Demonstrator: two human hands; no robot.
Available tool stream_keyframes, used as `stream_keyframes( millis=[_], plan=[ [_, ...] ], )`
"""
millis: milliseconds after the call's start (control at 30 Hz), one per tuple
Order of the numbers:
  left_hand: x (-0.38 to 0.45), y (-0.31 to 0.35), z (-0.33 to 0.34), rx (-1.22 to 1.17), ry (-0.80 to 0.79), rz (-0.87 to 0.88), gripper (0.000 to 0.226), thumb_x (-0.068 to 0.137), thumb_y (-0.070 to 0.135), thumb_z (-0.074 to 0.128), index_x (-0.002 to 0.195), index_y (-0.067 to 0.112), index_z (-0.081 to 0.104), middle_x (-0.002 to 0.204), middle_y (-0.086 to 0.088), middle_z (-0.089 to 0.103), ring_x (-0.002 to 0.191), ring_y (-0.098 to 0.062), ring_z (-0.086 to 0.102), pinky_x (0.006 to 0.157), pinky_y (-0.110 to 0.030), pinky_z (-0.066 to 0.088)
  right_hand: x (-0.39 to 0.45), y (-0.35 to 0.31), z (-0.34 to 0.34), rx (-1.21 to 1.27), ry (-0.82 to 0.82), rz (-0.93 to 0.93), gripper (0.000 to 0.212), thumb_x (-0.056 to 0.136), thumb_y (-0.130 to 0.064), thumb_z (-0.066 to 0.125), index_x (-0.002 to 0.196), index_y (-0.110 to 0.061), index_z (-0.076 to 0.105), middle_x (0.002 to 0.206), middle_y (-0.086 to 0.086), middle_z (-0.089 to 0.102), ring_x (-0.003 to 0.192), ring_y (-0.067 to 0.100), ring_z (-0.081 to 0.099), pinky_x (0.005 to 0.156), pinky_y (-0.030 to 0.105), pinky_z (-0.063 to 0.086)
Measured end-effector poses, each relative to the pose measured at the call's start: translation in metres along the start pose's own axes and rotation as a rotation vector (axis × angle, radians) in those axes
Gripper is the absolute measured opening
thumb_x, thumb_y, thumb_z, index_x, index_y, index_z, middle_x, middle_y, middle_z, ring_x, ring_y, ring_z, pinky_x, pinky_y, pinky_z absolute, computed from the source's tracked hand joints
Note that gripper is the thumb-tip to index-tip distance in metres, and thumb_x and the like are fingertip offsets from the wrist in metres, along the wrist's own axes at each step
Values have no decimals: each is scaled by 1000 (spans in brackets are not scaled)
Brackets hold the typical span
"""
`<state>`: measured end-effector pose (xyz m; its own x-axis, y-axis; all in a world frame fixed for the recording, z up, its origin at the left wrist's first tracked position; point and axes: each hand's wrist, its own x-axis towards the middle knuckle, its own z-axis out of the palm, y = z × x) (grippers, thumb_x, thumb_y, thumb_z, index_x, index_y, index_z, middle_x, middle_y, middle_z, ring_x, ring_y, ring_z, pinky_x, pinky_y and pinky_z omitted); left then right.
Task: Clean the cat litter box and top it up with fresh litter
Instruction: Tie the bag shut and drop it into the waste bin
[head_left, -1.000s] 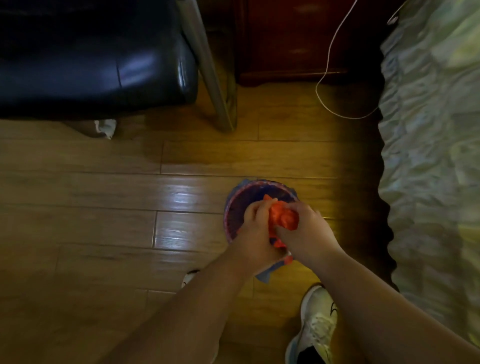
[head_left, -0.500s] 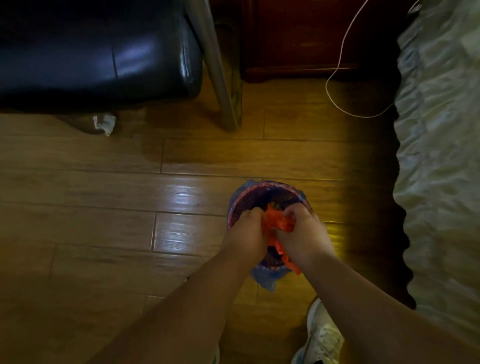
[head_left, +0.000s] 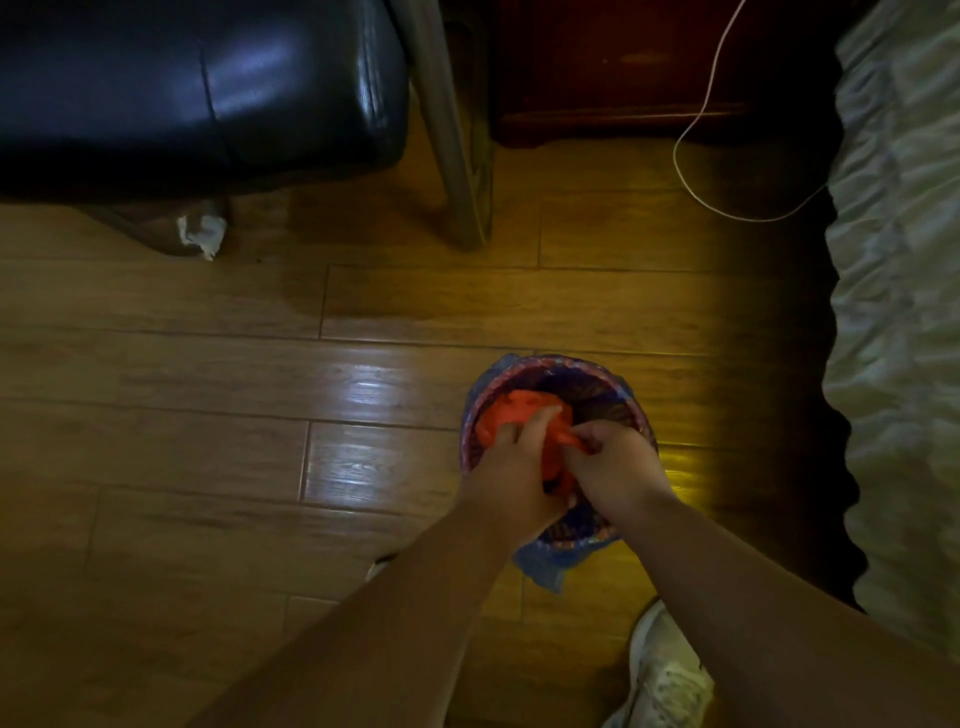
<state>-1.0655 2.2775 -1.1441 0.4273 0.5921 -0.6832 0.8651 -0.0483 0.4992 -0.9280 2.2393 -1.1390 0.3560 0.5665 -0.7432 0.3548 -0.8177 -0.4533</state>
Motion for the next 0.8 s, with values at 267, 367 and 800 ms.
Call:
stream_keyframes(
  millis=[267,367,800],
  plan=[
    [12,8,-9,124,69,-84,27,99,23,50,122,17,62,124,-8,60,111,-29,61,91,-37,47,2,0,2,-149,88,-44,15,90,-35,63,100,-30,73,103,-4,69,85,16,66,67,26,51],
    [18,8,-9,130,48,-104,28,99,20,48,121,17,67,123,-7,65,110,-28,63,95,-38,50,4,1,1,-60,80,-23,7,92,-29,64,98,-32,66,95,-8,68,87,15,65,71,30,54],
    [12,-10,10,199,168,-136,53,91,27,53,142,36,42,151,3,33,139,-29,32,111,-48,39,4,6,0,-561,-68,25,32,91,-23,56,112,-43,69,123,-13,63,120,17,58,97,32,45]
  ],
)
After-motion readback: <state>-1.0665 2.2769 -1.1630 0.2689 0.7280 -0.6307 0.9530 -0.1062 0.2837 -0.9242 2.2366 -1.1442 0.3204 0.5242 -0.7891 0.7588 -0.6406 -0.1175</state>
